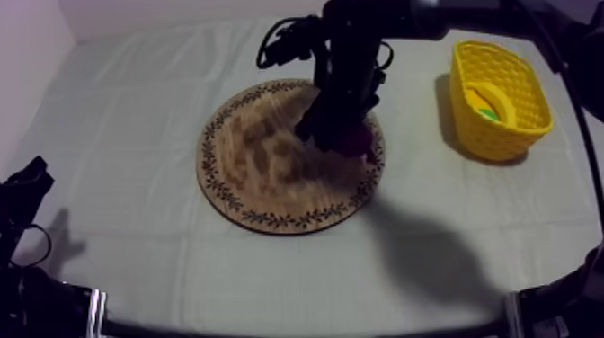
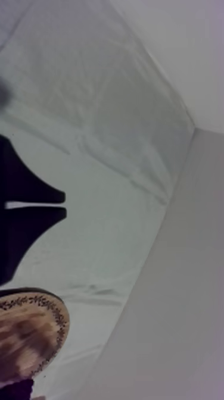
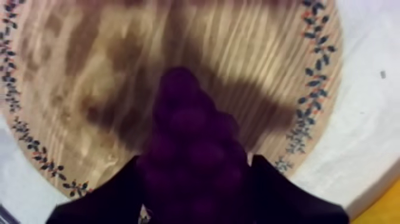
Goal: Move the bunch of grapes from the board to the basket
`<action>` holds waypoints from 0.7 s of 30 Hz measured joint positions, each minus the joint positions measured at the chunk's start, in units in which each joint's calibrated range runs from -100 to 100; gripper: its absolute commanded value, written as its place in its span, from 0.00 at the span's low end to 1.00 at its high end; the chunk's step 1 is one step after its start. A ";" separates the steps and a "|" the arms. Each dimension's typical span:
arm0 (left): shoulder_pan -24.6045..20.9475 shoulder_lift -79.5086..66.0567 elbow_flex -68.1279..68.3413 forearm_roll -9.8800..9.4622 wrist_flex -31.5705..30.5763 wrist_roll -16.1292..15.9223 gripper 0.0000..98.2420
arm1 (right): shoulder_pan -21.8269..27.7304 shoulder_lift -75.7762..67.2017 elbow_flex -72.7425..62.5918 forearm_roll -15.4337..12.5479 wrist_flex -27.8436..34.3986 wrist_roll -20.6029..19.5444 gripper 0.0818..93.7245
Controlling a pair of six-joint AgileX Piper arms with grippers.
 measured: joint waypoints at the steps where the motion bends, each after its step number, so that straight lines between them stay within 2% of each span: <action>1: 0.00 0.00 0.00 0.00 0.00 0.00 0.00 | 0.03 -0.70 -0.34 0.00 0.66 0.17 0.32; 11: 0.00 0.00 0.00 0.00 0.00 0.00 0.00 | 0.70 -9.74 -5.47 0.11 6.31 2.73 0.33; 21: 0.00 0.00 0.00 0.00 0.00 0.00 0.00 | 0.83 -14.28 -5.55 1.01 7.36 4.83 0.34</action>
